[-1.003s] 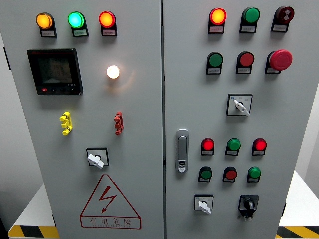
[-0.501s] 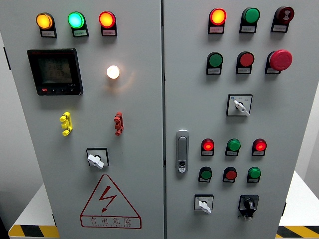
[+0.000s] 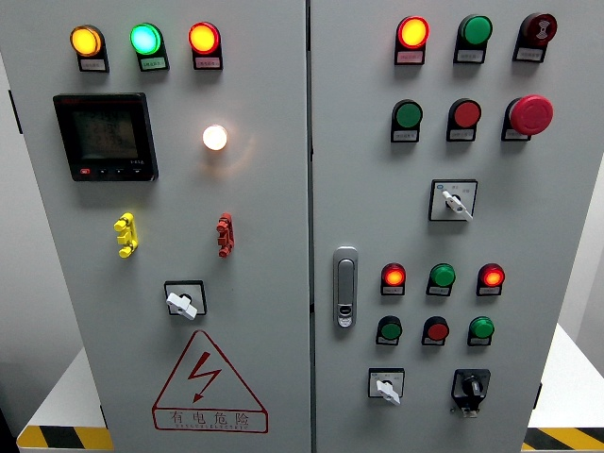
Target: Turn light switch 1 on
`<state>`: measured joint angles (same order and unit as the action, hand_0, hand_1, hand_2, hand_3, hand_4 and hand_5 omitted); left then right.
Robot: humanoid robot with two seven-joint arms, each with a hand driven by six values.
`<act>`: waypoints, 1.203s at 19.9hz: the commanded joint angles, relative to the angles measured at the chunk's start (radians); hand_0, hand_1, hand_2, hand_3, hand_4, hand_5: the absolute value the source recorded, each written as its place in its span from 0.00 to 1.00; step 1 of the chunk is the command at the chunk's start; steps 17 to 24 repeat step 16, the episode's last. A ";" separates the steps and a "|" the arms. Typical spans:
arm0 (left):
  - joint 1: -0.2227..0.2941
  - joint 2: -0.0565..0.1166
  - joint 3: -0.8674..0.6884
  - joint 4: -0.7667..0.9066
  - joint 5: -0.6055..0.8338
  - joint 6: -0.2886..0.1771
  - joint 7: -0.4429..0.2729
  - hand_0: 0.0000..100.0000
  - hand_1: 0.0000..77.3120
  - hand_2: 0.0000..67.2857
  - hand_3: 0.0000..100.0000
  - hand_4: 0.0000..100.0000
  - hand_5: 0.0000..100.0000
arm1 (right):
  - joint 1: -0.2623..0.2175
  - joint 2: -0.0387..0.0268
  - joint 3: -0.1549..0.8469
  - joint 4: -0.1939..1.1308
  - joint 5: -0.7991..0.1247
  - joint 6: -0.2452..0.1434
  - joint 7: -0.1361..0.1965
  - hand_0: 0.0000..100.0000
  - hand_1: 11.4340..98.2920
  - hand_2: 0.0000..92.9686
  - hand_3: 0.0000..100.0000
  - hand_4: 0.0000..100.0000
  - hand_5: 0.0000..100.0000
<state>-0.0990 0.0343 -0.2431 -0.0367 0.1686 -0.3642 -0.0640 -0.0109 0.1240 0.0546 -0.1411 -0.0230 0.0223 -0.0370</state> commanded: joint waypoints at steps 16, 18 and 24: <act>0.008 -0.025 0.194 0.021 -0.004 0.016 0.036 0.00 0.00 0.00 0.00 0.00 0.00 | 0.000 0.0003 -0.001 0.000 0.000 -0.001 0.000 0.00 0.09 0.00 0.20 0.19 0.10; 0.008 -0.025 0.194 0.021 -0.004 0.016 0.036 0.00 0.00 0.00 0.00 0.00 0.00 | 0.000 0.0003 -0.001 0.000 0.000 -0.001 0.000 0.00 0.09 0.00 0.20 0.19 0.10; 0.008 -0.025 0.194 0.021 -0.004 0.016 0.036 0.00 0.00 0.00 0.00 0.00 0.00 | 0.000 0.0003 -0.001 0.000 0.000 -0.001 0.000 0.00 0.09 0.00 0.20 0.19 0.10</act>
